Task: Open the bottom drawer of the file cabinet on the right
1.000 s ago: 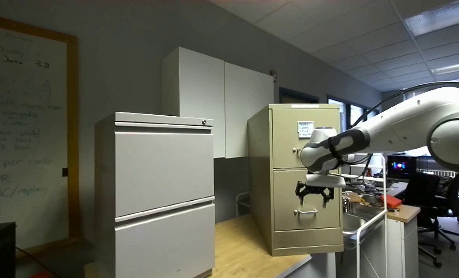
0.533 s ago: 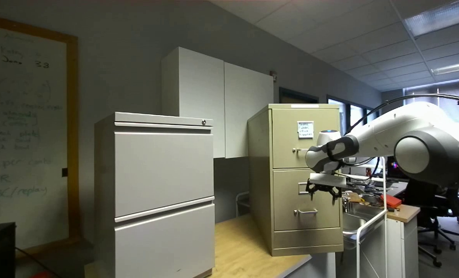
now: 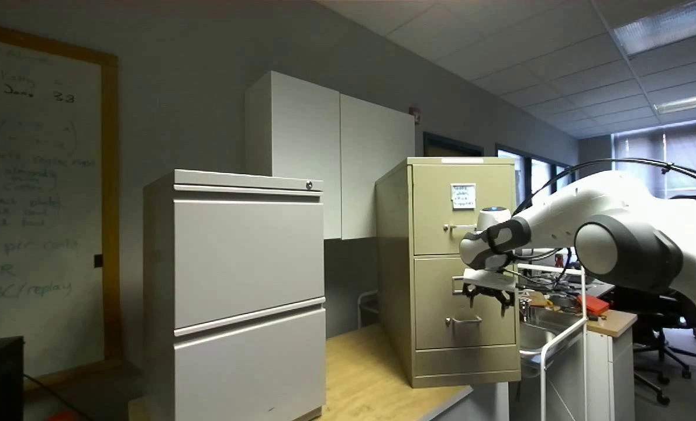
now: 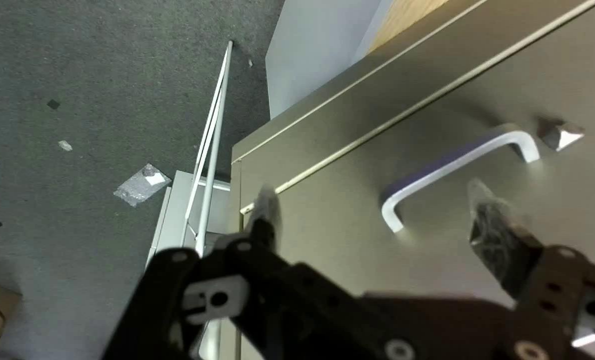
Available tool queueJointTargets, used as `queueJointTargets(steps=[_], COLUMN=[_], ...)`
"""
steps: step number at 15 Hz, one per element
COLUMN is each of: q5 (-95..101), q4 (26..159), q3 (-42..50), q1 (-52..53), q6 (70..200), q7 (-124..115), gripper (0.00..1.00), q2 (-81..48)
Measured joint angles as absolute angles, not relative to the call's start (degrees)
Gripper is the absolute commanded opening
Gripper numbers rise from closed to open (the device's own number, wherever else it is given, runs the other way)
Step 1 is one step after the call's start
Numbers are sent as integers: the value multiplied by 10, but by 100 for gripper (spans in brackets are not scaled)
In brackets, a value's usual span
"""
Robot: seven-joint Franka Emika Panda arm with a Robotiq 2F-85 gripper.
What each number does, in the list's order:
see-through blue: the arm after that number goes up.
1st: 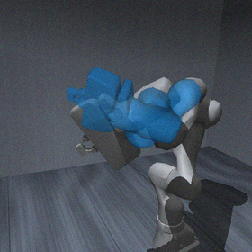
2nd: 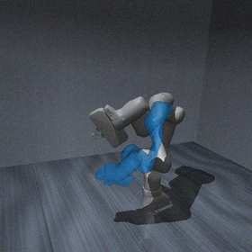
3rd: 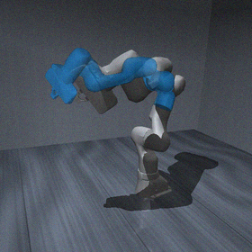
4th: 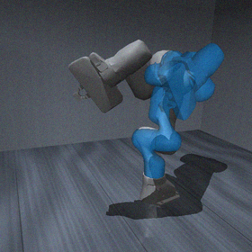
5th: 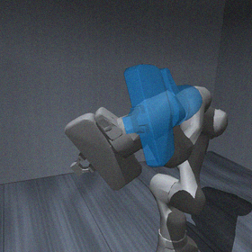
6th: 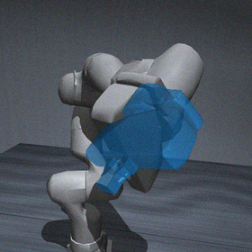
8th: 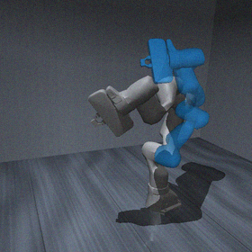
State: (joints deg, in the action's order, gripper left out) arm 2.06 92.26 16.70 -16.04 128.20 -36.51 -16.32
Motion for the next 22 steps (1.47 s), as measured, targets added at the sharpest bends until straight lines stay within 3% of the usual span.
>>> queueJointTargets(steps=[7, 22], q5=[17, 40], q4=[867, 876], q3=[173, 184], q1=[-160, -146], q6=[1293, 1307], q7=[-410, -427], gripper=[100, 100], q2=[-218, -216])
